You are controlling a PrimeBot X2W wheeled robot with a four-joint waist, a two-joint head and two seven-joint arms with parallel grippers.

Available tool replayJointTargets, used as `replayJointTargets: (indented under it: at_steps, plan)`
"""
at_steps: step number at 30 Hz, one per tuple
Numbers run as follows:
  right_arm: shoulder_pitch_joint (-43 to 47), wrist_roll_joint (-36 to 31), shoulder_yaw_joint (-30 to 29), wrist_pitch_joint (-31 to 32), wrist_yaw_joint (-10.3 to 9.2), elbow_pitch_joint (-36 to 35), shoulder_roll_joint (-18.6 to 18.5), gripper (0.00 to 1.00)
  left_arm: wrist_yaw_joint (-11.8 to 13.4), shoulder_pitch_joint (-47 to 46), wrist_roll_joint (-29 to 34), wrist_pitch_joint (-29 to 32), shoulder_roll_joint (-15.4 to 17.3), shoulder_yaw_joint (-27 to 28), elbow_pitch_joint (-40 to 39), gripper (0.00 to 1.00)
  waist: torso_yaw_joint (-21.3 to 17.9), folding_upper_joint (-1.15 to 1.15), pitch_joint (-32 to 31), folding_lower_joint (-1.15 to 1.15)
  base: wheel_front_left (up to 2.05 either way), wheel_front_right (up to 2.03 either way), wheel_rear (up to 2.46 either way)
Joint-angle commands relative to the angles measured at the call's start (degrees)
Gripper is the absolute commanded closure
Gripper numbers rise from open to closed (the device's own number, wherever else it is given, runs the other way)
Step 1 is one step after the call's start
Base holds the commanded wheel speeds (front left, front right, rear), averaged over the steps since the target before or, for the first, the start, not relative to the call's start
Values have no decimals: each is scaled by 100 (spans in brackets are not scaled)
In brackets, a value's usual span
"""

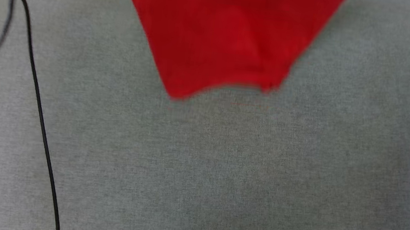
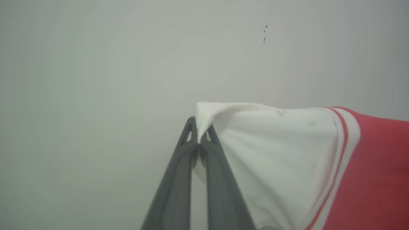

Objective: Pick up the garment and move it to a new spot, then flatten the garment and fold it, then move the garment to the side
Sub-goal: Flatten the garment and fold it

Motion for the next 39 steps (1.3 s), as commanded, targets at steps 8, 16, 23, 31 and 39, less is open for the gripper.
replayJointTargets:
  at_steps: [8,16,23,31,39]
  plan:
    - [-1454,-321,15,-713,-10,686,93,100,-229,-1329,110,-483,245,67,758,100,-148,0,591,-1,0,0,0]
    - [-2130,-363,208,-1199,-10,1779,379,100,-442,-1625,-62,-790,136,-86,1683,100,-147,0,1123,-1,0,0,0]
    - [-1958,-173,397,-1734,-9,2835,627,100,-496,-1149,-503,-976,-195,-358,2320,100,-102,0,1331,-1,0,0,0]
    - [-817,437,753,-2344,-9,3399,534,100,-498,292,-1356,-1182,-262,-901,2020,100,37,0,1087,-1,0,0,0]
    - [1289,1341,1069,-2859,-8,2758,273,100,-500,2149,-1539,-1345,-164,-792,1136,100,194,0,589,-1,0,0,0]
